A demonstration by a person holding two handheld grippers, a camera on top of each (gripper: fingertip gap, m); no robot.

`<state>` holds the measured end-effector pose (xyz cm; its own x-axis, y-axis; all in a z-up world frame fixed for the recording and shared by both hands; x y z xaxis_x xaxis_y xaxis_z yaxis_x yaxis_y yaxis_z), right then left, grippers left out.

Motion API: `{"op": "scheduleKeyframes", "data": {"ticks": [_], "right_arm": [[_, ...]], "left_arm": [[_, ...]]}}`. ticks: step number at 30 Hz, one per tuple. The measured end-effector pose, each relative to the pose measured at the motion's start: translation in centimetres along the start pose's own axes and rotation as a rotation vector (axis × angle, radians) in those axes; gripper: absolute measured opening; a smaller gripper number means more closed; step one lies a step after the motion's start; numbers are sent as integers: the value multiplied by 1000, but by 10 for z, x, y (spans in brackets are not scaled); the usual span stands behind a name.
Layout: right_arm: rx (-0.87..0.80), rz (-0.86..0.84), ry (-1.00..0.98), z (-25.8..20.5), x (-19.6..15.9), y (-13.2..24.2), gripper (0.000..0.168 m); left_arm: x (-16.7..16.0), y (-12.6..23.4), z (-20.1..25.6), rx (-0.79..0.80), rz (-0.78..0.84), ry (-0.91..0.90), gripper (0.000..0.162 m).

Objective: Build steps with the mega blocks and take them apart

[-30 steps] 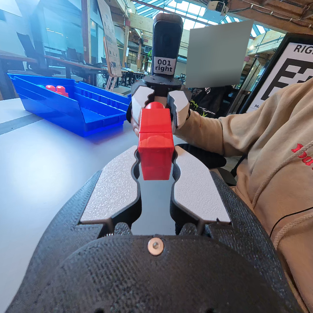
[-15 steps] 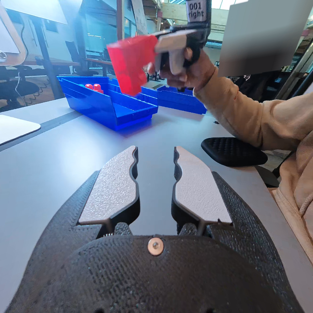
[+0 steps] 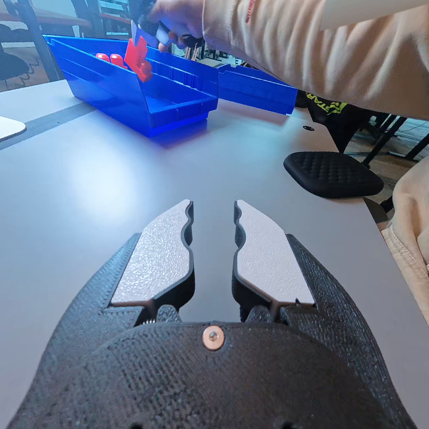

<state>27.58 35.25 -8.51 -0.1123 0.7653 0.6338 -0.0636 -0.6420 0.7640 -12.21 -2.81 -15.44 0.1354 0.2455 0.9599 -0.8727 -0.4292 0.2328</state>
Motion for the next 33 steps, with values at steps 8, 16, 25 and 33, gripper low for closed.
{"op": "scheduleKeyframes", "data": {"ticks": [8, 16, 25, 33], "right_arm": [[-12, 73, -46, -8, 19, -30, 45], [246, 560, 51, -40, 21, 59, 43], [752, 726, 296, -126, -118, 198, 41], [922, 666, 379, -158, -208, 215, 33]], "left_arm": [[-8, -3, -4, -8, -45, 14, 33], [2, 4, -8, 46, -7, -6, 33], [79, 102, -49, 459, 47, -187, 35], [106, 223, -165, 891, -565, -4, 39]]}}
Point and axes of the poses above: each gripper's, where its closed fingertips meet, y back along the fingers, x out of its top, z = x × y across the jaws, the point moved 8 cm from there along y, back along the fingers
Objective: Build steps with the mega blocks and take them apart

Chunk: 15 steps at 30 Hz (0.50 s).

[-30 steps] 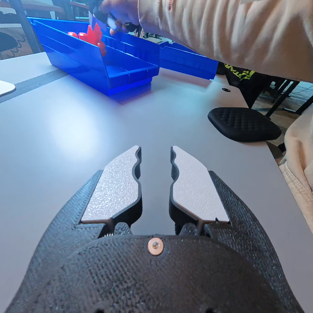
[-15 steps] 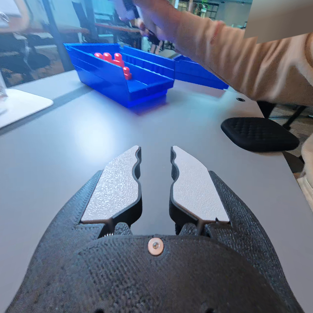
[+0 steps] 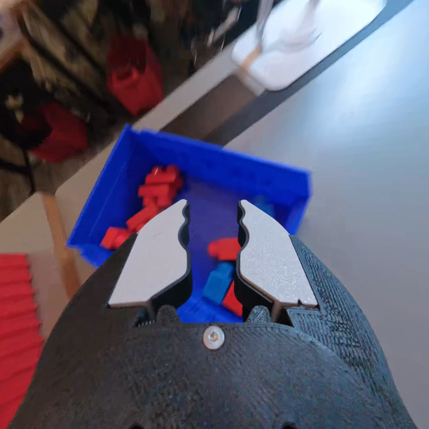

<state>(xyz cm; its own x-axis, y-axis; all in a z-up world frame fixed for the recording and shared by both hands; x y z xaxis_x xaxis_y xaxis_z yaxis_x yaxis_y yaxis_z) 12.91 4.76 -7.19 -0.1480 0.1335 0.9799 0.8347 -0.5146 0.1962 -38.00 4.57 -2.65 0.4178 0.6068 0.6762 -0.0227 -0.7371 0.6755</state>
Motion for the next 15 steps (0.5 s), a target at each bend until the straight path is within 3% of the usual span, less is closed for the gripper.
{"op": "scheduleKeyframes", "data": {"ticks": [4, 7, 12, 15], "right_arm": [[49, -23, -57, -1, -22, -10, 31], [61, -56, -68, 1, -30, -11, 30], [51, -41, -82, 10, -31, -6, 29], [48, -43, -110, 15, -35, -5, 29]], "left_arm": [[-38, -55, -51, 145, -574, -32, 56], [-69, -92, -63, 201, -882, -161, 64], [-98, -129, -72, 224, -1133, -375, 66], [-101, -139, -75, 260, -1200, -477, 45]]}}
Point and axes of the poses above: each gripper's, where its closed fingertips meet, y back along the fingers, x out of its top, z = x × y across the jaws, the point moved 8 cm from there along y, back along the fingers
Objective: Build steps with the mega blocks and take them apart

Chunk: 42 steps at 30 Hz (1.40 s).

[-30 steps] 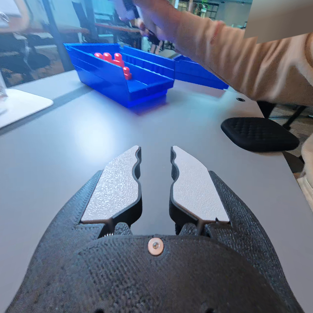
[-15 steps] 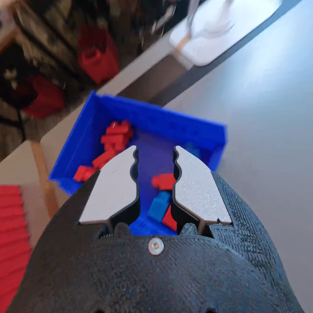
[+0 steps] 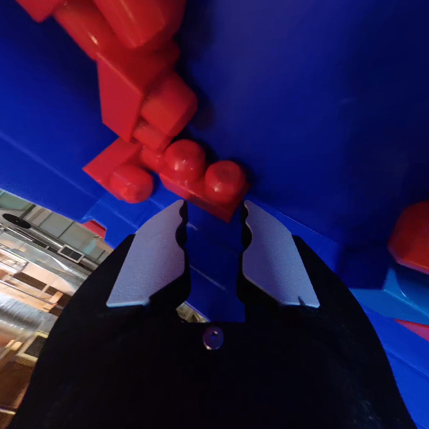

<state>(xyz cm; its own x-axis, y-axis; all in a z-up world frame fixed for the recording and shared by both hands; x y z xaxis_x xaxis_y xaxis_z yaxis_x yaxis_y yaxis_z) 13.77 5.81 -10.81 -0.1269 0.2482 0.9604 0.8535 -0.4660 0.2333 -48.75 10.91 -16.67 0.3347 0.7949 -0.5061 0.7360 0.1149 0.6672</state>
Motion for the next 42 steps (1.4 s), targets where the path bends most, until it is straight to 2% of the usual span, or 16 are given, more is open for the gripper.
{"op": "scheduleKeyframes", "data": {"ticks": [5, 7, 8, 9, 15, 16, 17, 19, 21, 25, 27, 30, 34, 36, 37, 42], "right_arm": [[-9, -21, 1, 3, -5, -1, 28], [-5, -24, 4, 2, -6, -2, 27], [0, -26, 2, 1, -7, -3, 27], [4, -30, 0, 0, -7, -4, 27], [30, -47, 18, -7, -10, -7, 26], [33, -48, 21, -8, -10, -8, 26], [36, -50, 21, -8, -10, -8, 26], [40, -54, 20, -9, -11, -9, 26], [42, -62, 20, -8, -13, -9, 26], [51, -92, 10, -6, -19, -13, 26], [53, -105, 4, -5, -22, -15, 26], [50, -116, 4, -3, -25, -16, 26], [58, -116, -4, -3, -26, -16, 26], [59, -114, -2, -4, -26, -16, 26], [61, -113, -1, -5, -25, -16, 26], [76, -108, 16, -12, -24, -15, 26]], "left_arm": [[-2, -1, 4, 89, 25, -105, 30], [-6, 9, 5, 146, 110, -130, 17], [-9, 16, 7, 142, 172, -129, 2], [-11, 22, 9, 133, 242, -117, 0], [-33, 42, 1, 61, 443, 12, 0], [-33, 42, 2, 40, 464, 20, 3], [-31, 41, 3, 16, 485, 26, 17], [-25, 37, 4, -48, 487, 46, 31], [-17, 30, 3, -66, 467, 40, 36], [-1, 10, 0, -101, 322, 30, 48], [5, 4, -7, -20, 254, 11, 41], [10, 4, -8, 6, 224, -25, 41], [9, 11, -3, 59, 287, -59, 28], [5, 20, 0, 77, 363, -52, 4], [2, 25, -1, 100, 404, -36, 0], [-16, 34, -4, 114, 474, 11, 0]]}}
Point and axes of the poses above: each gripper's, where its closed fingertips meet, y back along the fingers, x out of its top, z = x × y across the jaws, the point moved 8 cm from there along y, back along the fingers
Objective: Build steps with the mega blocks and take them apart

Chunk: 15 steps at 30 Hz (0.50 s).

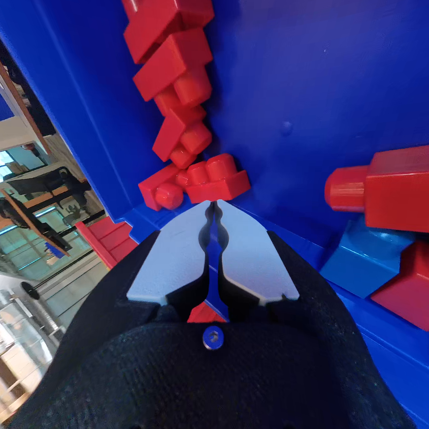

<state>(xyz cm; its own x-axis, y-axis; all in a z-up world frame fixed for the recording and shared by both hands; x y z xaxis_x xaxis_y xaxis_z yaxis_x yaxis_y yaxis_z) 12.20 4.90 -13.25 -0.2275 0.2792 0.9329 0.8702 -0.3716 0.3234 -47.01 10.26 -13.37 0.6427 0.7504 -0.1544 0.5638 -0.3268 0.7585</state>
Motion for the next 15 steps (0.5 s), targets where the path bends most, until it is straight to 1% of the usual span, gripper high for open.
{"op": "scheduleKeyframes", "data": {"ticks": [2, 5, 7, 11, 12, 14, 15], "right_arm": [[3, 0, 6, -2, 0, 0, 26], [8, -6, 1, -2, -1, -1, 26], [5, -12, 1, -1, -2, -2, 26], [-3, -28, -16, 3, -6, -4, 26], [-4, -33, -21, 4, -8, -5, 26], [-6, -43, -28, 6, -10, -7, 26], [-6, -47, -31, 6, -11, -7, 26]], "left_arm": [[-1, 3, 0, -46, 38, 54, 1], [3, -2, 2, -146, 61, 116, 31], [6, -10, 5, -181, 42, 86, 42], [6, -35, 7, -108, -98, -126, 49], [6, -39, 5, -83, -118, -171, 48], [8, -43, 6, -66, -126, -259, 43], [11, -43, 5, -48, -104, -276, 43]]}}
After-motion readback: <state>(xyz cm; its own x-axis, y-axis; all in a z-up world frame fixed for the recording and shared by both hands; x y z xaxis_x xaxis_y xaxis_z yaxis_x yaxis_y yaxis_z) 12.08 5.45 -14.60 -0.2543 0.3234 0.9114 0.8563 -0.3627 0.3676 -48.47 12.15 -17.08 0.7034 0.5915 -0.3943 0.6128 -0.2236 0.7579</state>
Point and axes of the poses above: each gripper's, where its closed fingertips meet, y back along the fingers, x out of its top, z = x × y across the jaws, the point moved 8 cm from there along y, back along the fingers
